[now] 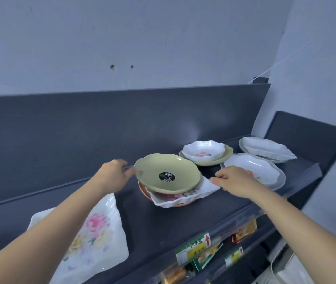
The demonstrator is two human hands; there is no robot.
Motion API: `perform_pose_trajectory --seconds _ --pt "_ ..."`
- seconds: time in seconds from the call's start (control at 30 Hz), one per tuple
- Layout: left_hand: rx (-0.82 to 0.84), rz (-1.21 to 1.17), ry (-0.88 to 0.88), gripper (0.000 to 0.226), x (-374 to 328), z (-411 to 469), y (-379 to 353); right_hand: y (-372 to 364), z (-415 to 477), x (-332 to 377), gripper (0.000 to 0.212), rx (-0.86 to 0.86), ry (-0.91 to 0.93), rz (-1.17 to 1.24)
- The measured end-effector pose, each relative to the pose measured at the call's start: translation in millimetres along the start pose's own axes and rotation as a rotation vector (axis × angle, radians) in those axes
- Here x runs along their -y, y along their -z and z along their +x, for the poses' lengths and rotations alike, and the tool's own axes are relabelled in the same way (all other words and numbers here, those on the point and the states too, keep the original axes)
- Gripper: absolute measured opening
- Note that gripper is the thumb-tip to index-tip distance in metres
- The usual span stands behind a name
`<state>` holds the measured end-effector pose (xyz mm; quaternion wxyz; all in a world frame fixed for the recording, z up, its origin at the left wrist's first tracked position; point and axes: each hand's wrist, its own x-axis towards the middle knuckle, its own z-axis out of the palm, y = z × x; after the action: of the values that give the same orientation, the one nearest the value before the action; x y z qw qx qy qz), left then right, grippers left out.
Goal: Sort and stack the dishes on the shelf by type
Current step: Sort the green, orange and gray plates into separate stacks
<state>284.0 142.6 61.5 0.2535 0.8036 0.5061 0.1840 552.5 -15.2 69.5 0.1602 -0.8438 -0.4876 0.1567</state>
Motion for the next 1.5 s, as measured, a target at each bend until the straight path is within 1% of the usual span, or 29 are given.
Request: perform_pose_trajectory --seconds 0.07,0.1,0.13,0.23,0.3,0.4,0.53,0.63,0.7,0.8,0.9,1.07,1.13,1.2,1.33,1.4,1.5 --pt "0.113 -0.173 0.07 0.043 1 17 -3 0 7 4 0.042 0.075 -0.024 0.017" --pt "0.159 -0.224 0.099 0.043 1 25 -5 0 10 7 0.045 0.117 -0.036 0.032" --pt "0.203 -0.245 0.12 0.041 0 30 -7 0 12 8 0.044 0.154 -0.046 0.05" --pt "0.287 -0.273 0.141 0.025 -4 40 -14 0 19 12 0.027 0.207 -0.081 0.105" --pt "0.324 -0.361 0.167 0.015 -4 45 -18 -2 22 14 0.014 0.225 -0.093 0.139" --pt "0.301 -0.447 0.173 0.018 -2 53 -18 -6 24 14 0.008 0.219 -0.113 0.223" --pt "0.186 -0.588 0.13 0.022 1 60 -7 -11 25 10 0.014 0.165 -0.14 0.41" --pt "0.101 -0.756 0.1 0.02 0 63 8 -11 22 9 0.017 0.104 -0.124 0.455" --pt "0.058 -0.802 0.077 0.02 -2 62 17 -7 20 8 0.016 0.055 -0.103 0.461" --pt "-0.001 -0.791 0.059 0.02 -5 56 25 7 17 3 0.014 -0.059 -0.082 0.473" --pt "-0.028 -0.786 0.07 0.021 -8 48 27 27 15 -8 0.013 -0.233 -0.082 0.522" --pt "-0.079 -0.758 0.115 0.023 -12 34 18 54 10 -31 0.018 -0.482 -0.112 0.478" --pt "-0.098 -0.73 0.133 0.025 -16 30 14 65 7 -41 0.014 -0.555 -0.12 0.478" --pt "-0.119 -0.676 0.144 0.026 -19 27 9 74 5 -52 0.019 -0.602 -0.14 0.49" --pt "-0.104 -0.58 0.186 0.023 -24 20 -8 88 -1 -66 0.016 -0.66 -0.15 0.545" --pt "-0.088 -0.547 0.218 0.019 -26 17 -21 92 -3 -71 0.016 -0.674 -0.147 0.59" --pt "-0.069 -0.428 0.219 0.016 -26 13 -40 94 -7 -75 0.014 -0.65 -0.145 0.611"
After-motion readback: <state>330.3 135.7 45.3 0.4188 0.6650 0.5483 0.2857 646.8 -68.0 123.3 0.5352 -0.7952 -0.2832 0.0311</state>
